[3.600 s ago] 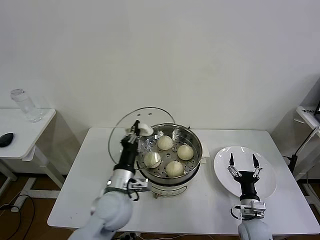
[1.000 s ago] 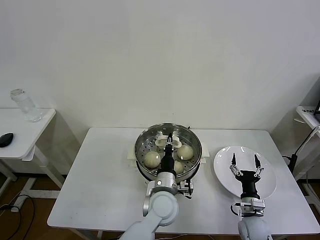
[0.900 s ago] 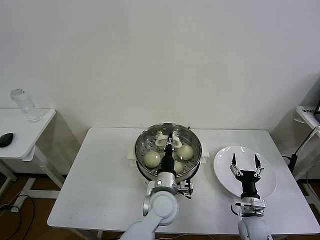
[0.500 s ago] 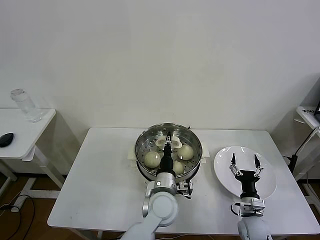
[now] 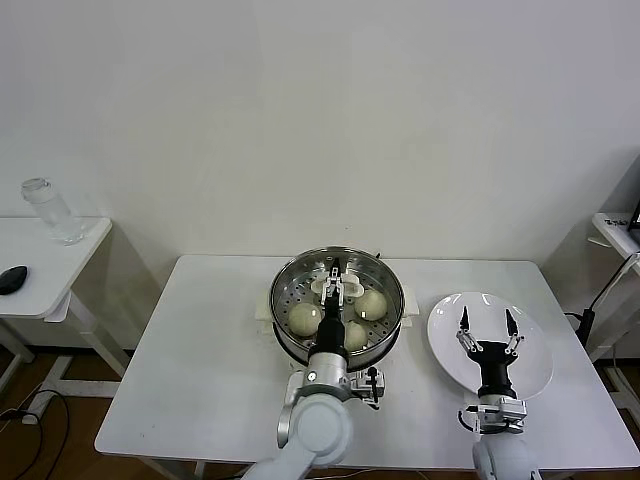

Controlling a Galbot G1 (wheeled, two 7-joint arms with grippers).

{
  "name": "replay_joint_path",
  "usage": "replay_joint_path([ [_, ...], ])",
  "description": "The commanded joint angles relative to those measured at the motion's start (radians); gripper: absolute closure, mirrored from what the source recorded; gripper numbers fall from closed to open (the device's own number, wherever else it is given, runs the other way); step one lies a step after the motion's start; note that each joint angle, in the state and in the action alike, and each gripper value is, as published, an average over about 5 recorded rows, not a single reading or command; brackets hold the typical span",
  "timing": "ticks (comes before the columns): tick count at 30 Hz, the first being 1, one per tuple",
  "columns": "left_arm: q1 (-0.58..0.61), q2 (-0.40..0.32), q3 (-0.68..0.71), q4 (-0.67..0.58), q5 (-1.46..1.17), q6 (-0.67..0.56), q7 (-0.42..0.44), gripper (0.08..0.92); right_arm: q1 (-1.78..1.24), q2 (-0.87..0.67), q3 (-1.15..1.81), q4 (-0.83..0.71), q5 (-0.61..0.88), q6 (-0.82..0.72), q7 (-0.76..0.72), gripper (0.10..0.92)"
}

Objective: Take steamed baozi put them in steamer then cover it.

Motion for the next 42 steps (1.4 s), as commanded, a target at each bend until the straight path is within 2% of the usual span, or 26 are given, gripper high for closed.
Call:
replay_joint_path([
  [1,0.047,0.089,0.005,-0.191,-0.068,0.016,0.014,0.203,0.004,0.001,-0.002,0.005,0.008,-0.005,-0.001,0.203],
  [6,0.089,0.187,-0.074,-0.347,-0.273,0.006,-0.011,0.178,-0.011,-0.024,-0.008,0.027,0.061,-0.056,-0.002,0.203],
  [9,0.133,0.243,-0.197,-0.405,-0.486,-0.050,-0.127,0.177,-0.023,-0.044,-0.021,0.045,0.119,-0.089,0.003,0.203],
  [11,0.174,0.265,-0.319,-0.412,-0.709,-0.115,-0.239,0.177,-0.030,-0.053,-0.026,0.059,0.163,-0.107,-0.004,0.203],
  [15,0.265,0.271,-0.559,-0.369,-1.178,-0.237,-0.429,0.177,-0.037,-0.060,-0.030,0.077,0.233,-0.126,-0.029,0.203],
  [17,0.309,0.266,-0.663,-0.330,-1.359,-0.304,-0.474,0.177,-0.040,-0.063,-0.032,0.083,0.263,-0.143,-0.037,0.203],
  [20,0.360,0.254,-0.785,-0.238,-1.505,-0.471,-0.457,0.177,-0.044,-0.069,-0.038,0.094,0.309,-0.184,-0.037,0.203],
  [24,0.385,0.232,-0.868,-0.096,-1.586,-0.695,-0.347,0.177,-0.054,-0.076,-0.046,0.105,0.337,-0.216,-0.035,0.203],
  [28,0.406,0.220,-0.885,-0.024,-1.661,-0.827,-0.246,0.177,-0.069,-0.080,-0.055,0.110,0.336,-0.220,-0.036,0.203],
  [34,0.443,0.207,-0.873,0.008,-1.670,-0.906,-0.183,0.177,-0.087,-0.073,-0.069,0.117,0.319,-0.218,-0.025,0.203],
  [42,0.449,0.204,-0.855,0.013,-1.659,-0.931,-0.168,0.177,-0.092,-0.057,-0.067,0.123,0.309,-0.220,-0.030,0.203],
])
